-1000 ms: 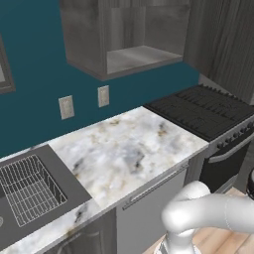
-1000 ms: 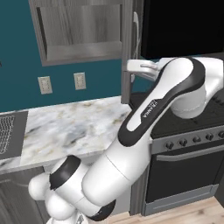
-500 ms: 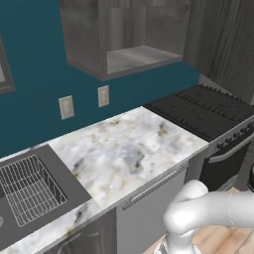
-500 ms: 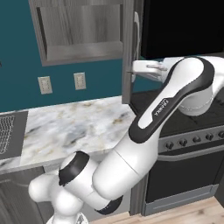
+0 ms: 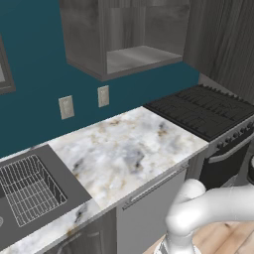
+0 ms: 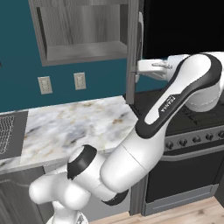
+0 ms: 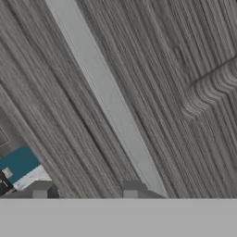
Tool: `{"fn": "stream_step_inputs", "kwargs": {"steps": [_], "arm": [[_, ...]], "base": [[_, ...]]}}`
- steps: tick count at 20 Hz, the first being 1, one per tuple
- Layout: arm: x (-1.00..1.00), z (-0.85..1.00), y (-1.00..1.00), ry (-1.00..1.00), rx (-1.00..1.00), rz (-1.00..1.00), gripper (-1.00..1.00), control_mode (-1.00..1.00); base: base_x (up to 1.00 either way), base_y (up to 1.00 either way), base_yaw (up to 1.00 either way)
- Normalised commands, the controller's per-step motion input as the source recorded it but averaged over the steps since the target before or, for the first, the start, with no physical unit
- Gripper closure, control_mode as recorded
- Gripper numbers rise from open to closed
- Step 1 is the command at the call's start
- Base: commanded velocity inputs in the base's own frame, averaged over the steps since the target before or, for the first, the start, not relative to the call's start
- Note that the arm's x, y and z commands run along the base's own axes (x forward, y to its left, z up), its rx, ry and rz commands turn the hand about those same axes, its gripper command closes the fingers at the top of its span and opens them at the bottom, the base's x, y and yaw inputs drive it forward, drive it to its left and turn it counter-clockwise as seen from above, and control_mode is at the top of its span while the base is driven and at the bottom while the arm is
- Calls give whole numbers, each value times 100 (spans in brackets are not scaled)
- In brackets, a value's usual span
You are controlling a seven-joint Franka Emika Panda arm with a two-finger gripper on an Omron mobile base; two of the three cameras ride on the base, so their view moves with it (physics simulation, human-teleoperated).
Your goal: Close all open cabinet doors.
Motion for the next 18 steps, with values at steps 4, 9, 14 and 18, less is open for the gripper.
{"fn": "stream_step_inputs", "kwargs": {"steps": [4, 9, 14, 18], "arm": [[94, -11, 31, -1, -2, -19, -100, -100], [100, -16, 35, -5, -1, -22, -100, -100], [100, -26, 27, -8, 0, -24, -100, -100], [94, -34, 20, -9, 4, -22, -100, -100]], "base": [[0, 0, 0], [0, 0, 0], [0, 0, 0], [0, 0, 0]]}}
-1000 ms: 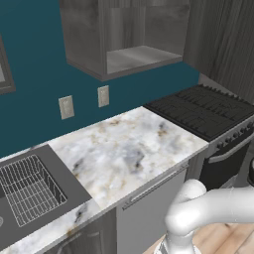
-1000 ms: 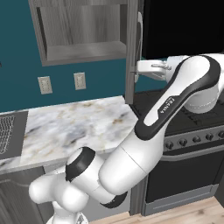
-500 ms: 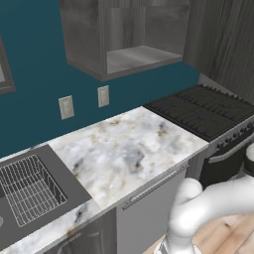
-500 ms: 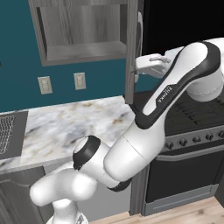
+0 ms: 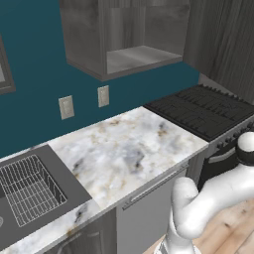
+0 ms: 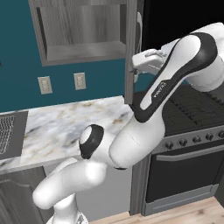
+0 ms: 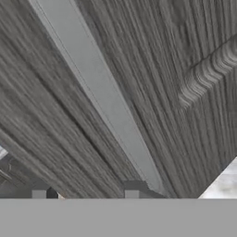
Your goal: Close all open cabinet doors.
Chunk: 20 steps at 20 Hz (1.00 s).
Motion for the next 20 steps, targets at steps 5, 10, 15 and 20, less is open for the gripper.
{"fn": "stream_step_inputs", "kwargs": {"steps": [5, 10, 15, 20], "arm": [[9, -58, 85, -12, 19, -11, -100, -100], [5, -65, 100, -19, 24, -11, -100, -100], [9, -51, 98, -19, 27, -10, -100, -100], [15, -41, 99, -27, 28, -11, -100, -100]], "base": [[0, 0, 0], [0, 0, 0], [0, 0, 0], [0, 0, 0]]}}
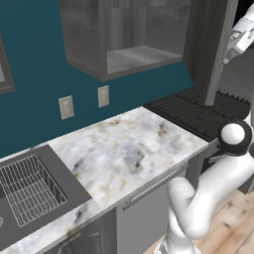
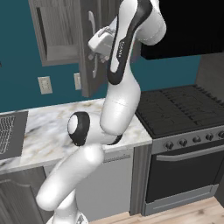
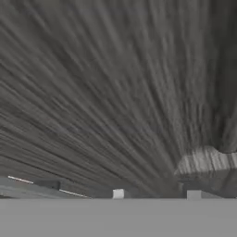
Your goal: Close all open cabinet doors.
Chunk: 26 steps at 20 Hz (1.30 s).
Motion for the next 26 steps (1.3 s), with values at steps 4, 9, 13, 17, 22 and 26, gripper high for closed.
{"fn": "stream_step_inputs", "kwargs": {"steps": [4, 9, 13, 17, 22, 26], "arm": [[25, -36, 100, -36, 32, -10, -100, -100], [23, -42, 85, -36, 36, -24, -100, -100], [20, -61, 88, -36, 36, -44, -100, -100], [26, -54, 94, -30, 24, -47, -100, -100], [43, -10, 100, -15, 11, -42, -100, -100], [54, 0, 100, -5, 4, -41, -100, -100]], "base": [[0, 0, 0], [0, 0, 0], [0, 0, 0], [0, 0, 0], [0, 0, 0], [0, 0, 0]]}}
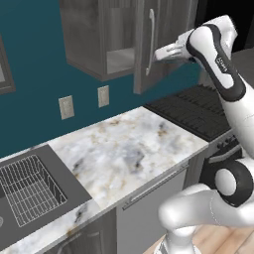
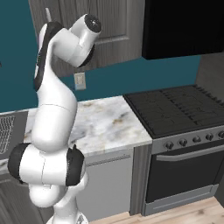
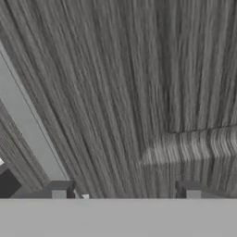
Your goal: Close all open cabinet doors.
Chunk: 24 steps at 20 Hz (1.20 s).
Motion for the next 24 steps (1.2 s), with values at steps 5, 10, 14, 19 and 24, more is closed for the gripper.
{"fn": "stream_step_inputs", "kwargs": {"steps": [5, 10, 14, 19, 24], "arm": [[67, 0, 93, 0, 2, -40, -100, -100], [81, 0, 75, 0, 0, -35, -100, -100], [77, 0, 76, 0, 0, -35, -100, -100], [66, -7, 68, 0, 0, -32, -100, -100], [64, -1, 60, 3, 0, -30, -100, -100]], "base": [[0, 0, 0], [0, 0, 0], [0, 0, 0], [0, 0, 0], [0, 0, 0]]}}
